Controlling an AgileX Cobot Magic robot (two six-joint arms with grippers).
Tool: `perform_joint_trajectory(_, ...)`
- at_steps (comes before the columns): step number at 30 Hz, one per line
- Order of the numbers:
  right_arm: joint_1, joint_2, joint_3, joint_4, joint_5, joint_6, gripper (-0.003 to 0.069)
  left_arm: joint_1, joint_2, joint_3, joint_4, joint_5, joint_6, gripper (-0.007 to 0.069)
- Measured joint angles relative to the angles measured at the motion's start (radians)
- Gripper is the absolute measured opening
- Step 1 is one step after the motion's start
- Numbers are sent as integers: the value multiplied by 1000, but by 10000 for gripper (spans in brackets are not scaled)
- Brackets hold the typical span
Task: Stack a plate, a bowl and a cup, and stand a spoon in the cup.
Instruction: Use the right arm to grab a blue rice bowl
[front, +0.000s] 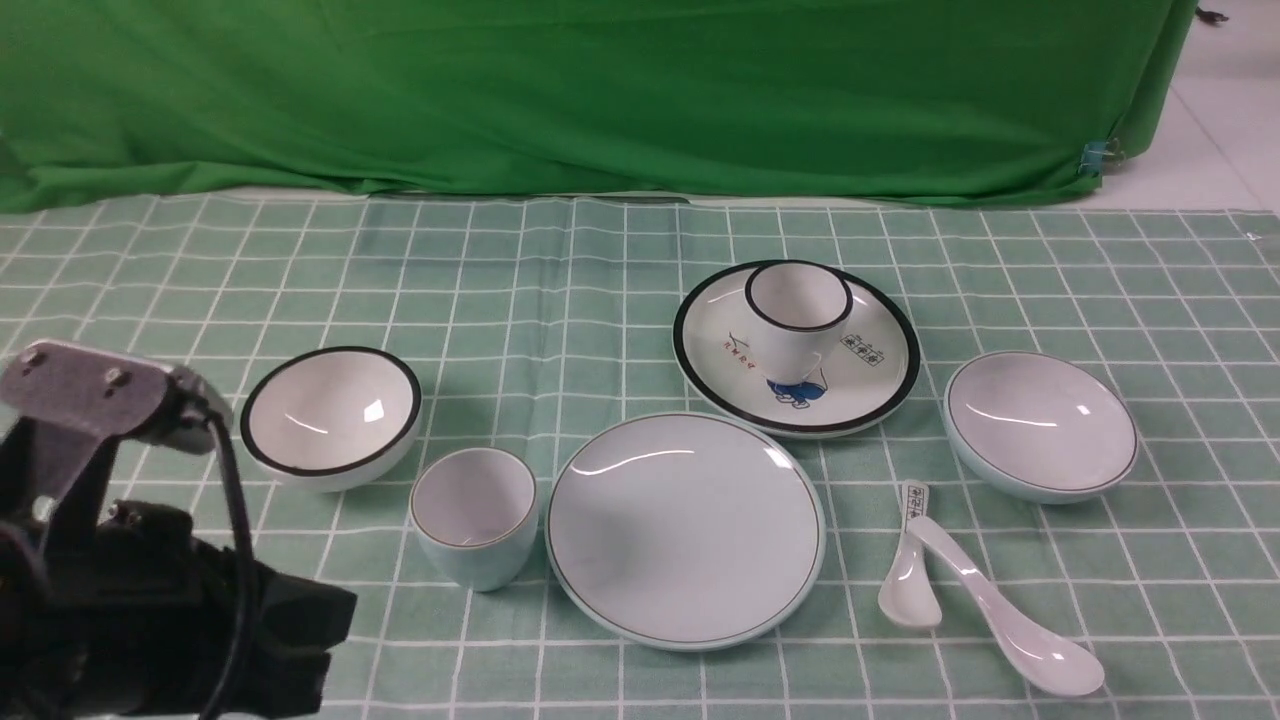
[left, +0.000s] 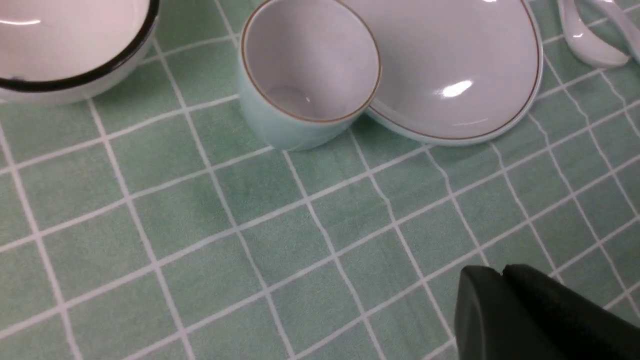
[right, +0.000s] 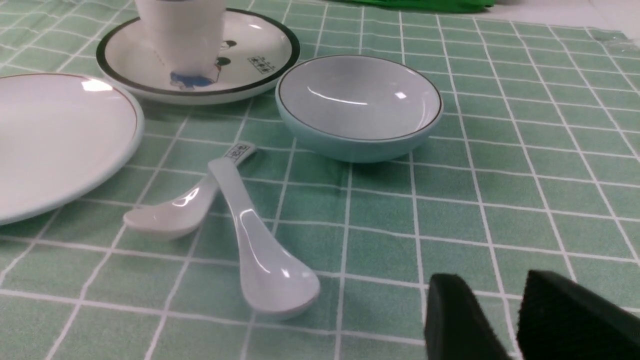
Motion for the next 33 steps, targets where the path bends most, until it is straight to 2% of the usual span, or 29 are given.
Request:
perform_joint_trajectory(4,0,0,0,25,-22,45,242,0,23,-24,-17,-5,15,17)
perform_joint_trajectory(7,0,0,0,99,-72,220,242,0,23,-29,-17,-5,22,17)
perform_joint_trajectory(14,1,0,0,129,-246,457,237,0,23,-29,-17,-6,26,17)
perform_joint_trajectory(17,9,11,-19,130,-178,475,199,0,23,-29,-17,-11,27,17)
perform_joint_trajectory(19,67,123,-132,138,-14,418,115,0,23,-29,-29,-27,42,17)
perform_joint_trajectory(20,72,147,-141,138,-6,411,112,0,23,-29,-29,-28,45,17)
perform_joint_trajectory(23,156,334,-281,133,107,280,99,0,23,-29,-55,-37,84,17)
perform_joint_trajectory(24,202,469,-353,123,167,204,101,0,23,-29,-66,-36,94,17)
perform_joint_trajectory(27,260,717,-505,78,261,102,118,0,23,-30,-85,-20,110,17)
perform_joint_trajectory(33,280,1150,-808,4,443,-66,197,0,-37,-30,-102,59,138,17)
